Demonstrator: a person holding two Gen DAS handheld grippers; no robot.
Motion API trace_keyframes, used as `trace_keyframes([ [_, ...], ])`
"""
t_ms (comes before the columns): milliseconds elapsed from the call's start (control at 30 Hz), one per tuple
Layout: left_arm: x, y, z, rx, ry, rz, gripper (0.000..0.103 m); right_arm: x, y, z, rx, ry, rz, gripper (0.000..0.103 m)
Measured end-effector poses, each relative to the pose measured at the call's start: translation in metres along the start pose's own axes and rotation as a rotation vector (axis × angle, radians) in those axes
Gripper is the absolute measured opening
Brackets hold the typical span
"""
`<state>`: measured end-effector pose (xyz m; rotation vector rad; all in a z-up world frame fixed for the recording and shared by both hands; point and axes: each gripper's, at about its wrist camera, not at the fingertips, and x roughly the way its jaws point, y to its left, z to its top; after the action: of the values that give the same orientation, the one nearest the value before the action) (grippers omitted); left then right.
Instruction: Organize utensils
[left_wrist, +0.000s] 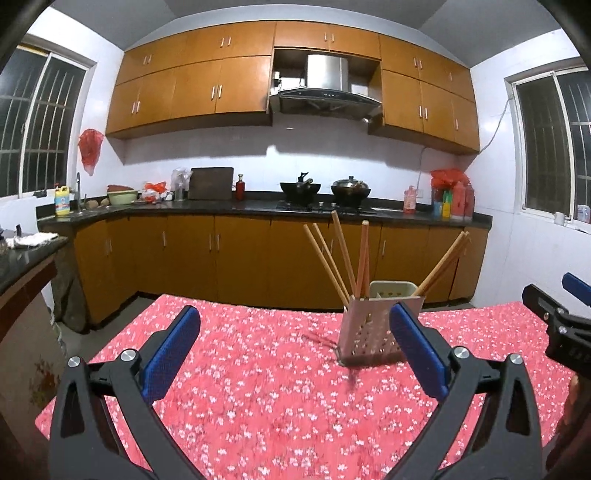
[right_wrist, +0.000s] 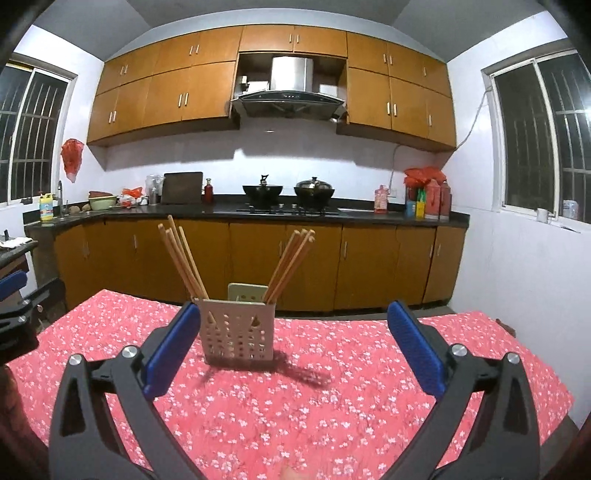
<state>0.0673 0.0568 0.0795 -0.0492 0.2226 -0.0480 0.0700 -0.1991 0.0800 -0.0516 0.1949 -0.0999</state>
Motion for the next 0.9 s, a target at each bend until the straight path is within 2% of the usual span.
trace_keyframes([
  [100, -0.006, 0.000, -0.012, -0.004, 0.010, 0.010, 0.101, -0.006, 0.003, -0.016, -0.001, 0.005, -0.012, 0.099],
  [300, -0.014, -0.005, -0.039, 0.019, 0.049, 0.021, 0.101, -0.010, 0.004, -0.052, -0.012, 0.087, 0.003, 0.099],
  [467, -0.024, -0.005, -0.056, 0.029, 0.030, 0.032, 0.101, -0.020, 0.004, -0.071, 0.019, 0.096, 0.026, 0.099],
  [667, -0.027, -0.009, -0.066, 0.045, 0.044, 0.024, 0.101, -0.027, 0.010, -0.079, -0.007, 0.112, 0.058, 0.099],
  [900, -0.032, -0.008, -0.063, 0.036, 0.036, 0.005, 0.101, -0.028, -0.001, -0.077, 0.059, 0.110, 0.064, 0.099],
])
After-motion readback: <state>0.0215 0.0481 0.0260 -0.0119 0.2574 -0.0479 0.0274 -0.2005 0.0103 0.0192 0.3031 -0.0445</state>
